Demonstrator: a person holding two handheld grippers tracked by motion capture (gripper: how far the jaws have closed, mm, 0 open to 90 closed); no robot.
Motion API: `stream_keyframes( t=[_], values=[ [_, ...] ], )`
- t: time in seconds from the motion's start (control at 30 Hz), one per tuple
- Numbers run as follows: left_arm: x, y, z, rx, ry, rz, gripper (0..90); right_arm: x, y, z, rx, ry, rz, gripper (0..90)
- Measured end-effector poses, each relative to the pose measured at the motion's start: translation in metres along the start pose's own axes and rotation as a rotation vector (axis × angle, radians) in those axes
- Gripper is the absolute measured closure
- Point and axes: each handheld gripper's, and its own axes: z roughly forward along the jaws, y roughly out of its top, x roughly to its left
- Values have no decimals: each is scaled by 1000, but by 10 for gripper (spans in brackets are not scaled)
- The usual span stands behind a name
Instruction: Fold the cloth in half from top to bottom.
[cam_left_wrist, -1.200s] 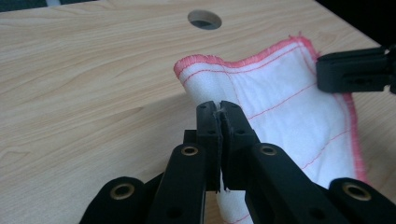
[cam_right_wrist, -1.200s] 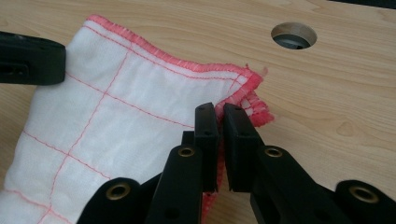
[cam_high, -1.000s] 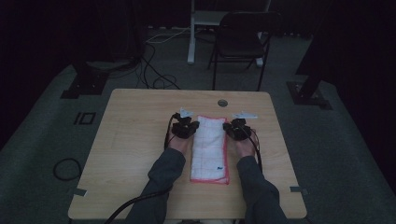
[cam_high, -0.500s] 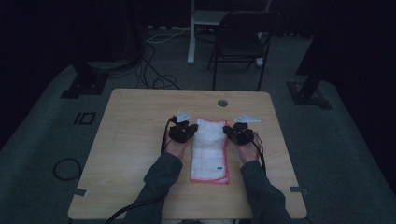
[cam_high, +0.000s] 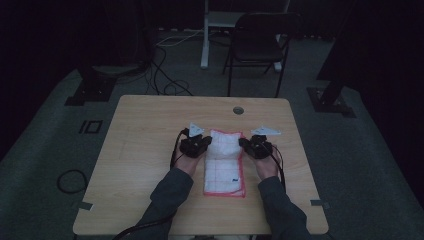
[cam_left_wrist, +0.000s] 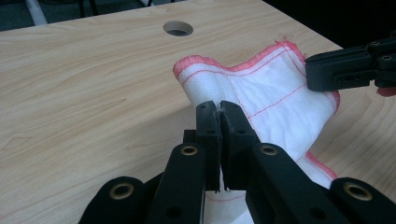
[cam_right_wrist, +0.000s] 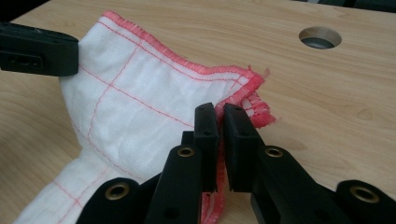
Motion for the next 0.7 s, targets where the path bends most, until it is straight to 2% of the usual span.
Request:
stream_keyframes(
  t=[0.43, 0.7],
  values=[
    [-5, -11, -13, -13, -12, -1, 877, 9, -7, -8, -3, 20, -23, 851],
    [-7, -20, -18, -10, -20, -3, 876, 13, -16, -11, -3, 38, -12, 851]
  ],
)
